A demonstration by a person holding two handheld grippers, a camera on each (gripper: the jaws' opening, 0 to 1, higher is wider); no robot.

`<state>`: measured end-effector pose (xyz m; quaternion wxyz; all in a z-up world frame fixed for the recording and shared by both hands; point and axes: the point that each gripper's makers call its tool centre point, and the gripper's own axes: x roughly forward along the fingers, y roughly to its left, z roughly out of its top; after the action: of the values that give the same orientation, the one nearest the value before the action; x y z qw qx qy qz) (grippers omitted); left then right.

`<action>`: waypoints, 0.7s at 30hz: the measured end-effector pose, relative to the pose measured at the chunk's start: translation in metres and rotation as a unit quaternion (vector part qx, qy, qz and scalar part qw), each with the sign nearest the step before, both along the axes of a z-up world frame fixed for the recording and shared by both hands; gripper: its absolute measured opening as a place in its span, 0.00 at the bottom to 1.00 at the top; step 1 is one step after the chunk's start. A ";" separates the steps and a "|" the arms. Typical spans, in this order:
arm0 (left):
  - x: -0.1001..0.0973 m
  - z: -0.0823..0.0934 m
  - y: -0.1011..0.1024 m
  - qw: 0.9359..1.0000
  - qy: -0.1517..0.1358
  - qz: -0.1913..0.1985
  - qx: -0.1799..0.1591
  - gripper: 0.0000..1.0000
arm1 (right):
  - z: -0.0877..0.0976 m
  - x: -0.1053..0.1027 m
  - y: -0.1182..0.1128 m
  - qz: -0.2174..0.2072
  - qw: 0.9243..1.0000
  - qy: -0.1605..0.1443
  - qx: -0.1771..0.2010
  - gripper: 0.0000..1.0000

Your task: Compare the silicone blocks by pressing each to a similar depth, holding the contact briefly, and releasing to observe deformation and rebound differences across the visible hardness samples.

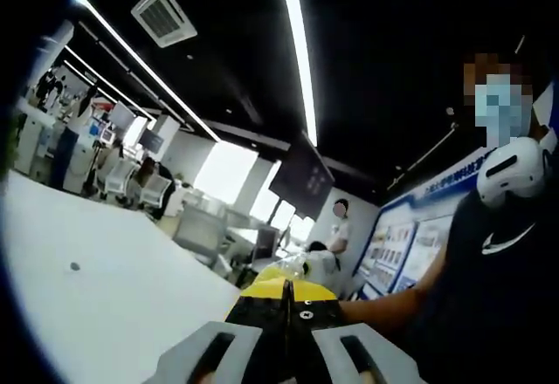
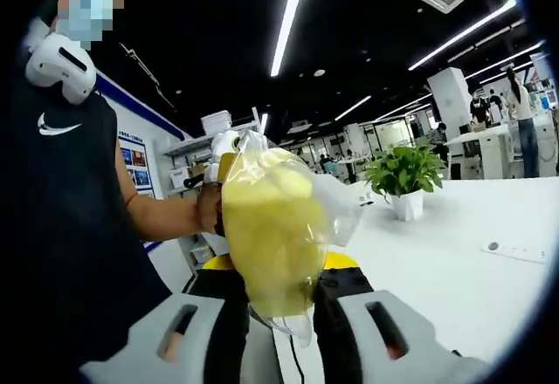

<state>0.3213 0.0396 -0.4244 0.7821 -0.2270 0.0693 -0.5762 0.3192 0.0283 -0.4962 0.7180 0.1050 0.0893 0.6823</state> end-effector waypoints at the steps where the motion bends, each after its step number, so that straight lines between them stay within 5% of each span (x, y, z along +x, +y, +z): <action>1: 0.000 0.000 0.000 1.000 0.001 0.000 0.000 0.00 | 0.000 -0.001 0.000 0.003 1.000 0.007 -0.003 0.21; 2: 0.000 0.000 0.000 1.000 0.000 0.000 0.000 0.00 | -0.001 -0.005 0.000 0.012 0.999 0.034 -0.006 0.20; 6: -0.001 -0.001 0.000 1.000 0.002 0.002 0.002 0.00 | -0.003 -0.003 0.000 0.009 0.999 0.045 -0.015 0.16; 15: -0.003 -0.004 0.000 1.000 0.004 0.001 0.009 0.00 | -0.004 -0.003 0.000 0.011 0.999 0.039 -0.032 0.08; 21: -0.003 -0.004 0.000 1.000 0.002 0.000 0.006 0.00 | -0.004 -0.003 -0.002 0.008 0.997 0.063 -0.035 0.04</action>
<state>0.3183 0.0395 -0.4283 0.7835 -0.2232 0.0746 -0.5750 0.3163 0.0266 -0.5000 0.7088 0.1217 0.1585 0.6765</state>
